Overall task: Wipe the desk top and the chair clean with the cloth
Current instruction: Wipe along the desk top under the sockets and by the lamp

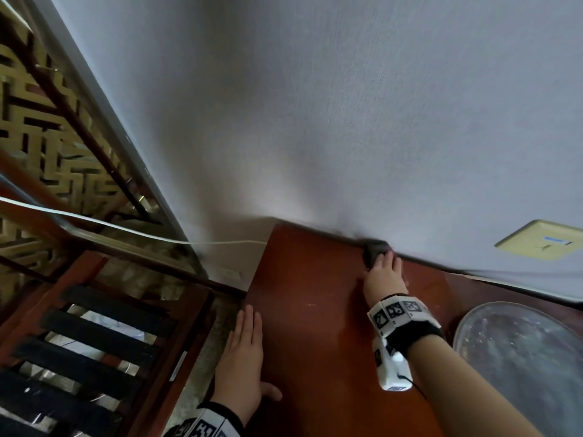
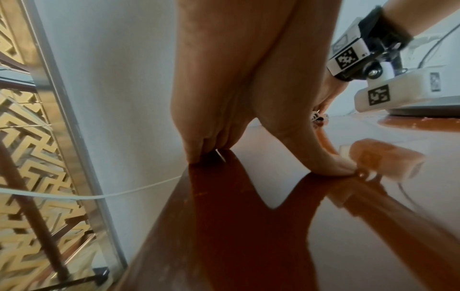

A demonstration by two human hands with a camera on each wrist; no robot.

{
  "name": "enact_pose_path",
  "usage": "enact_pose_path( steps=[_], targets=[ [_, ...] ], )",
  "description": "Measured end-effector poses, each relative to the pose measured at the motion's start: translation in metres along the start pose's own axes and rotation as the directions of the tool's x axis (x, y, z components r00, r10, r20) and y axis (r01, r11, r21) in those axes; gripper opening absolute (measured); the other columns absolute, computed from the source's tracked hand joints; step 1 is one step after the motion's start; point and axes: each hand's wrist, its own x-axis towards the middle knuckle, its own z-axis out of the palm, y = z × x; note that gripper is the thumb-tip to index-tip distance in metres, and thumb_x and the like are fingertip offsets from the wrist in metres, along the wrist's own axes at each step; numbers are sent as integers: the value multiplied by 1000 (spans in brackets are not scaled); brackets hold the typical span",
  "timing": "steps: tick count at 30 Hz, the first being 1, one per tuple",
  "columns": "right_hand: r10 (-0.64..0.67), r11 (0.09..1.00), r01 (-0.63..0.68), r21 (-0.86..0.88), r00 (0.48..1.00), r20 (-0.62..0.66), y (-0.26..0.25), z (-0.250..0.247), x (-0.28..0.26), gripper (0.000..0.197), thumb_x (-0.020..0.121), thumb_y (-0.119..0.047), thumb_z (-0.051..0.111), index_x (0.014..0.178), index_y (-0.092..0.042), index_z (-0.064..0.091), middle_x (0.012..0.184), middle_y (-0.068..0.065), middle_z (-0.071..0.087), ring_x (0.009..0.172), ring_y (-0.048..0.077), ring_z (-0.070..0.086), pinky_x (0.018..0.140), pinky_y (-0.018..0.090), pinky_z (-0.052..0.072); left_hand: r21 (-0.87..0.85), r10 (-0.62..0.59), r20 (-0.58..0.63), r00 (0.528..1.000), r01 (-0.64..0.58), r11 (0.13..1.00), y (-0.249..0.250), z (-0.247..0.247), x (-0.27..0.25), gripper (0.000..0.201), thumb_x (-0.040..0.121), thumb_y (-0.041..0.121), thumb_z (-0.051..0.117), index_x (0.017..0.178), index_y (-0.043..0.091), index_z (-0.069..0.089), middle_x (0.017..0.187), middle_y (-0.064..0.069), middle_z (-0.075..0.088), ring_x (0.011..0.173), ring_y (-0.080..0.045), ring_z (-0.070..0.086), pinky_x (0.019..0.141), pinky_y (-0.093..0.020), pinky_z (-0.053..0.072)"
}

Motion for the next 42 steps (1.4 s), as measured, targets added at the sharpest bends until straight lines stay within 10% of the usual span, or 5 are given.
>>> enact_pose_path(
  steps=[13, 21, 28, 38, 42],
  targets=[
    [120, 989, -121, 91, 993, 12, 30, 0, -8, 61, 102, -30, 28, 146, 3, 3, 155, 19, 0, 143, 35, -1, 116, 43, 8, 0, 2, -7, 1000, -2, 1000, -2, 2, 1, 134, 67, 50, 77, 145, 5, -23, 143, -7, -40, 142, -22, -25, 117, -32, -4],
    [-701, 713, 701, -34, 713, 7, -51, 46, -102, 48, 95, -27, 42, 137, -5, 43, 151, 4, 18, 142, 20, 15, 113, 25, 9, 0, -5, -17, 1000, 5, 1000, -1, 1, 0, 132, 68, 50, 76, 145, 5, -21, 151, -10, -32, 142, -22, -24, 117, -32, -3],
    [-89, 995, 90, 38, 996, -5, 33, 14, -6, 52, 102, -20, 27, 147, -1, 9, 156, 15, 0, 143, 34, 3, 116, 39, 10, -10, 19, -32, 999, -19, 1000, -3, 1, -3, 132, 68, 50, 76, 146, 6, -21, 152, -9, -31, 142, -21, -23, 117, -32, -3],
    [-702, 711, 701, -43, 712, -4, -32, 82, -131, 63, 70, -31, 69, 127, -8, 56, 141, 6, 45, 134, 26, 34, 102, 32, 36, 25, 65, -50, 997, -64, 998, -6, 5, -10, 117, 78, 49, 68, 148, 6, -15, 154, -10, -26, 144, -21, -19, 117, -31, 1],
    [-503, 849, 520, 92, 850, -158, -23, 58, -94, 55, 92, -6, 42, 145, -10, 28, 156, 4, 15, 144, 26, 13, 112, 32, 26, -31, 118, 24, 993, -117, 993, -21, 13, -30, 102, 85, 40, 65, 151, 13, -8, 156, -3, -21, 145, -15, -15, 117, -29, 6]
  ],
)
